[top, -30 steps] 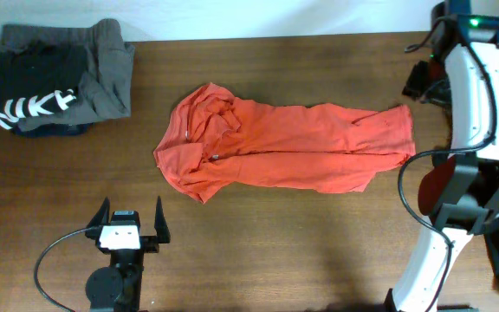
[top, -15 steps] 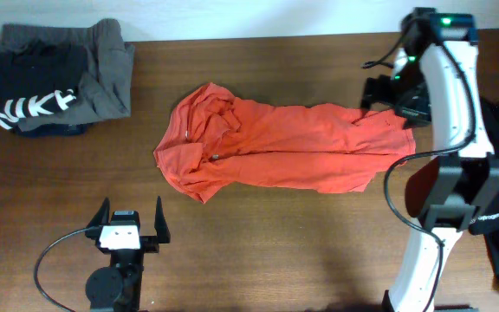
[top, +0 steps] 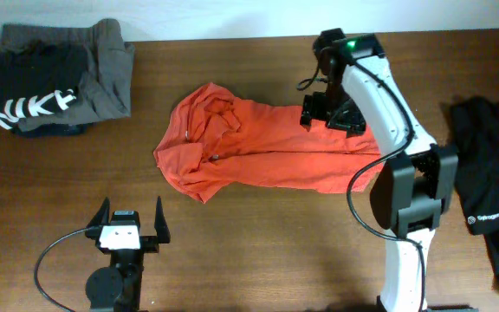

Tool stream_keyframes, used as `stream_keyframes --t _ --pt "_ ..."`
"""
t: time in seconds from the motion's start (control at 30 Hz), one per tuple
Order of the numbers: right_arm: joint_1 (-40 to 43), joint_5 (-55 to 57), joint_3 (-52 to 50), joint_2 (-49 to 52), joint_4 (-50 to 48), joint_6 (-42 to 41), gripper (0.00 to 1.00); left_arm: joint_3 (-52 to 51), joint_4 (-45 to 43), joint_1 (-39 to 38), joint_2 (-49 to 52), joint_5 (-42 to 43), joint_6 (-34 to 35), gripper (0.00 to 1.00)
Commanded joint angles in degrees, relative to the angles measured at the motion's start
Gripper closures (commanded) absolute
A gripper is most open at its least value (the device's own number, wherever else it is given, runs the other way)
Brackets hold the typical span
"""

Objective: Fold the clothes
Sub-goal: 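Release and regrasp the red shirt's right end with the right gripper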

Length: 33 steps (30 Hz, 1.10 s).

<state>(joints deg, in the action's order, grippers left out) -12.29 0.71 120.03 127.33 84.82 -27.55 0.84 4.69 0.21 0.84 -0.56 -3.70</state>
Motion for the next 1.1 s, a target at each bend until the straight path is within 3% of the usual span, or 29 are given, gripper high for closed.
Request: stream_keyframes --t 0.0,0.1,0.13,0.47,0.73,0.93,1.07 --pt "-1.36 12.39 -0.15 -5.86 4.61 -9.22 0.08 -0.31 0.07 0.44 -0.39 0.81 -0.92 0.01" --pt "-1.46 19.1 -0.17 -8.13 11.32 -12.72 0.08 -0.31 0.07 0.44 -0.39 0.81 -0.92 0.01" --pt "-1.49 19.56 -0.5 -8.9 12.57 -12.26 0.02 -0.31 0.07 0.44 -0.39 0.81 -0.94 0.01" --pt "-1.62 17.9 -7.15 -18.6 12.55 -12.04 0.01 -0.31 0.07 0.44 -0.39 0.81 -0.94 0.01" --pt "-1.57 17.75 -22.29 -30.14 12.22 -16.41 0.01 -0.31 0.07 0.44 -0.39 0.79 -0.92 0.01" --pt "-1.55 11.34 -42.4 -34.58 -1.16 -18.25 0.01 -0.31 0.07 0.44 -0.39 0.81 -0.92 0.01" --pt "-1.55 6.34 -48.81 -34.58 -12.59 -15.34 0.01 -0.31 0.07 0.44 -0.39 0.81 -0.92 0.01"
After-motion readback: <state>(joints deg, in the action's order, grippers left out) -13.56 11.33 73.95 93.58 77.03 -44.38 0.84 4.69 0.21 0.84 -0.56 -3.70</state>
